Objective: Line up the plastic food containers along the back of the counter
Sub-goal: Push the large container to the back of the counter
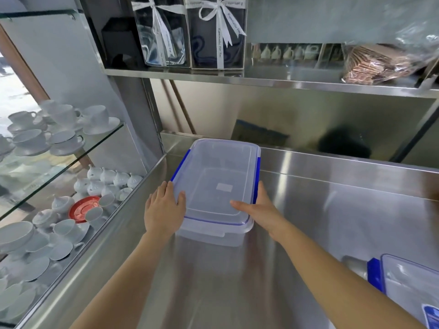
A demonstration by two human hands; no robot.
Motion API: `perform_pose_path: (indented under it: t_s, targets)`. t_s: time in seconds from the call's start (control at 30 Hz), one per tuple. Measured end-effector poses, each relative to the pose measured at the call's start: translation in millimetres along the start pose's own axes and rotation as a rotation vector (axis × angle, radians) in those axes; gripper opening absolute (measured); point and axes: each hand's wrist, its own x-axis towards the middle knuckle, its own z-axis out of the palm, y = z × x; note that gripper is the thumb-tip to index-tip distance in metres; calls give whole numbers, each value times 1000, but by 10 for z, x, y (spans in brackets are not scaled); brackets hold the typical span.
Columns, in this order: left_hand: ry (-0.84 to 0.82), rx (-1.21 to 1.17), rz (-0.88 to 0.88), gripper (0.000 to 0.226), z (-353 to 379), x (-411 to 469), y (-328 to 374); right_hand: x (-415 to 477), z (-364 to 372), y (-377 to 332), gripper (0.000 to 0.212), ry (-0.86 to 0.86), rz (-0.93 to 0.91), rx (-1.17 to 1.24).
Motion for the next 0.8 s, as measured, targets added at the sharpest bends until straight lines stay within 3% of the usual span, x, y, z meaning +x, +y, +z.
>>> perform_pose_path:
  t_s: [0.2, 0.33, 0.6, 0.8]
  targets:
    - [92, 18, 187, 58, -79, -274, 470, -394, -311, -94, 95, 112, -53, -182]
    - [38, -61, 366, 64, 16, -622, 1014, -743, -757, 38, 97, 230, -56, -248]
    - [-327, -173, 552, 67, 596, -1585, 1867, -1672, -1729, 471, 94, 522, 59, -291]
    - [-754, -375, 302, 80, 894, -2076, 2152, -2282, -2089, 792, 80, 730, 253, -479]
